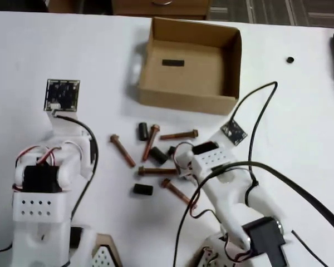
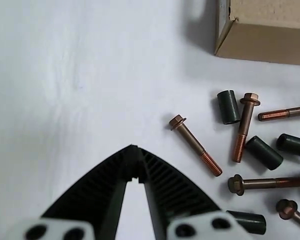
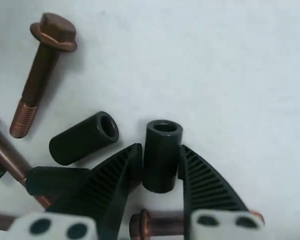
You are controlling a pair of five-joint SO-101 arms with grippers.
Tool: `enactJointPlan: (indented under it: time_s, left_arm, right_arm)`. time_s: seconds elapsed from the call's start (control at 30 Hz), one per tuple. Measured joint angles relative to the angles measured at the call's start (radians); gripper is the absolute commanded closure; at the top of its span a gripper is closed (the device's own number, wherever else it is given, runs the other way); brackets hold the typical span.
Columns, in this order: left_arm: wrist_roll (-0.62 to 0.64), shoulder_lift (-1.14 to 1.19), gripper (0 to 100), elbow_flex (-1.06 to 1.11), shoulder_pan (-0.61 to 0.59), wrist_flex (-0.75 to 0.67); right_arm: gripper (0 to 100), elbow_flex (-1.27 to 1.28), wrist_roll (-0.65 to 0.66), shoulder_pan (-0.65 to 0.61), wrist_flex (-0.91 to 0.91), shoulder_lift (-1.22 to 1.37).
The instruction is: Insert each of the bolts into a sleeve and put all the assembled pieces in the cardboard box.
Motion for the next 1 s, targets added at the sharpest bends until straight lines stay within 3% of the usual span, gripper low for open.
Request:
enactJointPlan:
  time_s: [0.07, 0.47, 0.77, 1.0]
  left_arm:
    - [0.000, 0.000, 98, 0.000, 0.000, -0.003]
    - [0.005, 0.005, 98, 0.000, -0.002, -0.040]
    - [0.229, 0.005, 98, 0.000, 0.000, -0.018]
    - [0.307, 0.058, 98, 0.021, 0.037, -0.003]
  right_arm:
    - [98.8, -0.005, 0.000, 0.000, 0.000, 0.015]
    - [97.8, -0.173, 0.020, 0.002, 0.206, 0.038]
    - [97.8, -0.407, 0.265, 0.066, 0.376, 0.038]
    - [97.8, -0.609, 0.618, 0.184, 0.500, 0.038]
